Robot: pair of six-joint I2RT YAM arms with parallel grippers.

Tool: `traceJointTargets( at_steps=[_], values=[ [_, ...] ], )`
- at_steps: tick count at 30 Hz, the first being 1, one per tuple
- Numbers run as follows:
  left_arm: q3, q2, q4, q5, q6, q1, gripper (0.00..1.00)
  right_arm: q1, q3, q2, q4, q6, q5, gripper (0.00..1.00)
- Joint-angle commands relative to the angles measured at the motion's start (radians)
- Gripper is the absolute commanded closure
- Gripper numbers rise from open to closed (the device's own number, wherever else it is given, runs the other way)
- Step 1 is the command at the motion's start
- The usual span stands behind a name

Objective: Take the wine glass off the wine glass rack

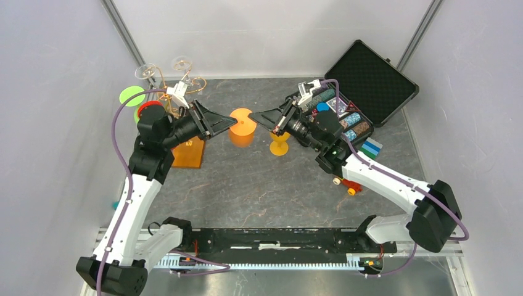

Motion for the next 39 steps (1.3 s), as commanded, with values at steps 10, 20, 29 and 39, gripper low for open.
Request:
traceJointTargets(
  at_steps=[10, 20, 29, 39],
  values=[
    [-0.03, 0.003, 0.207, 0.109, -0.214, -0.004, 0.89, 0.004, 0.017, -0.014, 0.106, 0.007, -0.102, 1.0],
    [-0.027, -0.001, 0.322, 0.134, -0.326, -0.004, 0.98, -0.024, -0.012, -0.007, 0.188, -0.023, -0.137, 0.28],
    [-0.012, -0.019, 0.415, 0.057, -0.516, -0.003, 0.98, -0.147, -0.229, -0.168, 0.384, -0.063, -0.153, 0.03],
    [-0.074, -0.041, 0.77, -0.023, -0.929, -0.004, 0.98, -0.171, -0.428, -0.251, 0.714, 0.016, -0.225, 0.02]
  ],
)
